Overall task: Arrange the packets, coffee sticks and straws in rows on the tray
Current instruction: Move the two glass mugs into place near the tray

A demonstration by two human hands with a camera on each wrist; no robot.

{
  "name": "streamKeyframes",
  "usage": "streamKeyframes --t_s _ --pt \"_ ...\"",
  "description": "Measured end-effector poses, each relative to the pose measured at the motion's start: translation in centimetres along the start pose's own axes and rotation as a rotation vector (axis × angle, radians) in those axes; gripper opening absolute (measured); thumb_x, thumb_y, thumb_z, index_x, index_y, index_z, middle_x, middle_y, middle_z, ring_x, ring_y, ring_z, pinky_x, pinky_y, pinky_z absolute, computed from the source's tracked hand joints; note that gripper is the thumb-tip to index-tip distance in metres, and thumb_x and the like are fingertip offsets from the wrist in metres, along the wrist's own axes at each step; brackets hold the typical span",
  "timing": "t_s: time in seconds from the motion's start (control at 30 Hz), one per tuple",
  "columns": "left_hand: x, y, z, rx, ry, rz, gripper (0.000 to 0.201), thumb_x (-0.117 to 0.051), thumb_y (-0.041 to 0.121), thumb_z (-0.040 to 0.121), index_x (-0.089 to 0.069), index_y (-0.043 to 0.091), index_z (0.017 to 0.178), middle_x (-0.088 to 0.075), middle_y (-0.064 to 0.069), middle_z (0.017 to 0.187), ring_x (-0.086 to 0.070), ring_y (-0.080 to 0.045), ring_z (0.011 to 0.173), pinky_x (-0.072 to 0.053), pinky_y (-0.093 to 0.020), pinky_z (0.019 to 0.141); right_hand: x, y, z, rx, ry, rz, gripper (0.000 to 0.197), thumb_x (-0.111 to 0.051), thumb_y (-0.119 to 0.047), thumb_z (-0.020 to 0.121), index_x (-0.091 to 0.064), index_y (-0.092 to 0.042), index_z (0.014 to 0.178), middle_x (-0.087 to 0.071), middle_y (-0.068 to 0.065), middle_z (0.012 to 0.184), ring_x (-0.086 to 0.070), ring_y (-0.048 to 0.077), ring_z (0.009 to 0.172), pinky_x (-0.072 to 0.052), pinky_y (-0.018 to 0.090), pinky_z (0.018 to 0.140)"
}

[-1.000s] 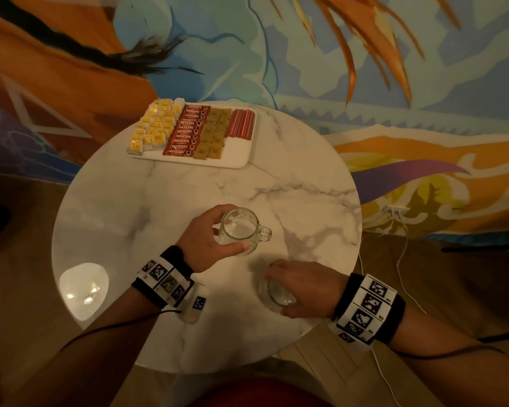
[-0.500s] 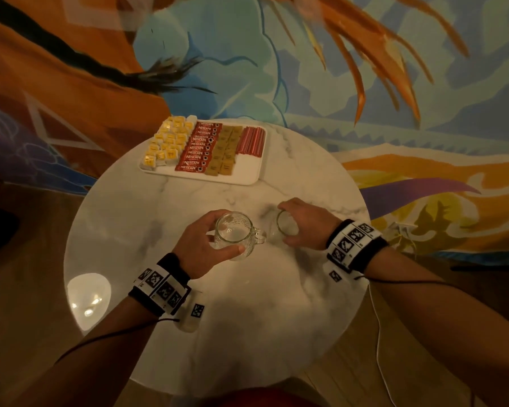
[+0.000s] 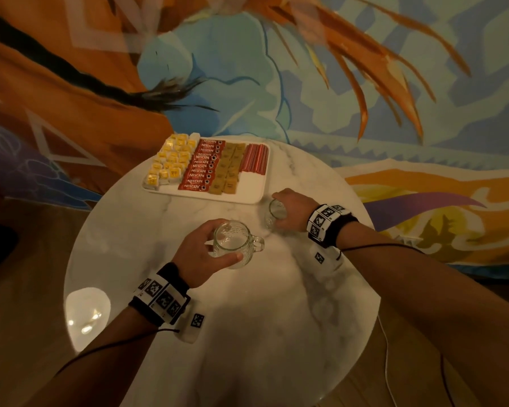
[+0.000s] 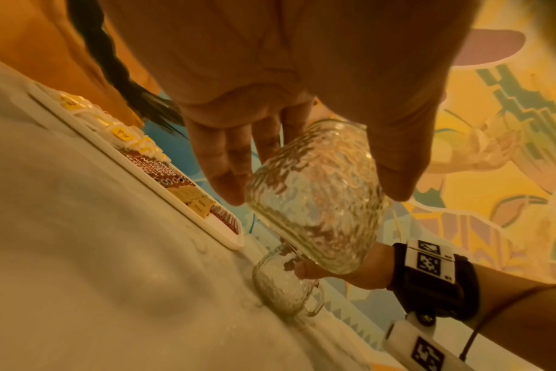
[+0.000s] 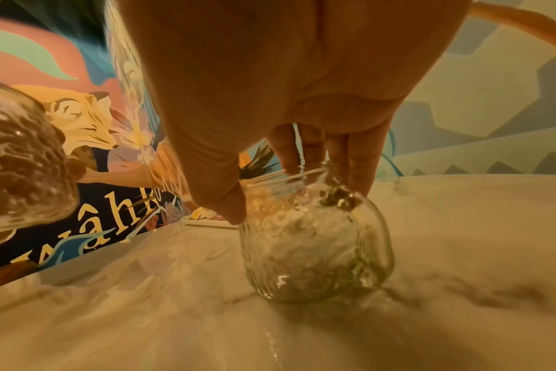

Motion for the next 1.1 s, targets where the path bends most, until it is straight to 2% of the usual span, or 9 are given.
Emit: streamKeyframes --t_s 0.3,0.47,0.6,0.67,0.77,0.87,0.93,1.03,1.1 --pt "-0.7 -0.3 1.5 0.033 0.019 -0.057 0.06 -0.089 0.018 0.071 -0.06 0.025 0.123 -0.069 0.016 0.113 -0.065 -0.006 0.106 -0.056 -0.023 0.084 0.5 0.2 1.6 -0.003 0.01 0.092 0.07 -0.069 -0.035 0.084 -0.04 -0.017 0.145 -0.044 0.01 0.143 -0.052 0.031 0.124 -0.045 0.04 0.103" --pt "-1.1 -0.2 2.2 0.037 0.013 -0.057 0.058 -0.088 0.016 0.072 -0.061 0.026 0.122 -0.07 0.018 0.11 -0.065 -0.003 0.104 -0.054 -0.019 0.081 -0.5 1.7 2.1 -0.068 0.004 0.266 0.099 -0.076 -0.044 0.081 -0.018 -0.018 0.157 -0.029 0.008 0.16 -0.036 0.027 0.143 -0.033 0.037 0.115" --pt "-1.4 -0.1 2.6 0.045 0.01 -0.06 0.058 -0.088 0.016 0.072 -0.06 0.027 0.121 -0.07 0.02 0.11 -0.065 -0.001 0.104 -0.053 -0.016 0.08 -0.9 2.7 2.1 -0.082 0.019 0.407 0.112 -0.078 -0.058 0.074 -0.016 -0.017 0.158 -0.03 0.006 0.16 -0.035 0.022 0.144 -0.031 0.037 0.117" --pt "-1.4 0.0 3.0 0.054 0.009 -0.054 0.058 -0.088 0.016 0.072 -0.059 0.031 0.12 -0.068 0.025 0.109 -0.064 0.001 0.104 -0.053 -0.015 0.081 -0.7 3.0 1.7 -0.072 0.084 0.432 0.101 -0.076 -0.055 0.078 -0.024 -0.017 0.156 -0.034 0.005 0.158 -0.037 0.021 0.142 -0.032 0.035 0.116" --pt "-1.2 0.2 3.8 0.055 0.011 -0.063 0.057 -0.087 0.015 0.073 -0.058 0.037 0.116 -0.068 0.027 0.109 -0.065 0.001 0.104 -0.054 -0.018 0.082 0.0 3.1 0.5 -0.04 0.236 0.435 0.065 -0.072 -0.04 0.088 -0.047 -0.018 0.144 -0.049 0.005 0.147 -0.047 0.021 0.133 -0.035 0.03 0.11" --pt "-1.1 0.6 5.0 0.045 0.007 -0.076 0.055 -0.086 0.012 0.074 -0.059 0.039 0.113 -0.069 0.027 0.108 -0.066 0.0 0.103 -0.055 -0.022 0.083 0.5 2.8 -0.9 0.021 0.387 0.579 0.035 -0.073 -0.03 0.088 -0.067 -0.021 0.12 -0.066 -0.002 0.121 -0.061 0.013 0.11 -0.05 0.037 0.101" --pt "-1.0 0.9 5.9 0.042 0.0 -0.093 0.055 -0.087 0.013 0.073 -0.06 0.035 0.116 -0.07 0.023 0.108 -0.066 -0.002 0.104 -0.056 -0.024 0.084 0.9 2.0 -2.1 0.087 0.42 0.666 0.018 -0.073 -0.026 0.089 -0.073 -0.023 0.107 -0.072 -0.009 0.104 -0.066 0.006 0.096 -0.055 0.033 0.091" --pt "-1.0 1.1 7.6 0.032 -0.007 -0.111 0.061 -0.088 0.017 0.072 -0.06 0.025 0.125 -0.071 0.016 0.112 -0.067 -0.005 0.106 -0.057 -0.031 0.089 1.4 0.7 -3.6 0.19 0.39 0.716 0.012 -0.068 -0.021 0.093 -0.076 -0.021 0.101 -0.075 -0.012 0.096 -0.068 0.004 0.09 -0.055 0.024 0.085" --pt "-1.1 1.4 8.9 0.008 -0.018 -0.109 0.062 -0.089 0.019 0.071 -0.059 0.03 0.124 -0.07 0.019 0.113 -0.066 -0.004 0.107 -0.056 -0.032 0.09 1.4 0.3 -3.8 0.223 0.357 0.749 0.014 -0.065 -0.022 0.095 -0.076 -0.019 0.104 -0.075 -0.011 0.097 -0.069 0.006 0.09 -0.055 0.024 0.085"
Point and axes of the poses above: each hand's wrist, its own z-axis towards the middle knuckle, its own x-axis out of the back of the hand, y = z × x, the point moved 1 cm from there along z, towards the middle knuckle
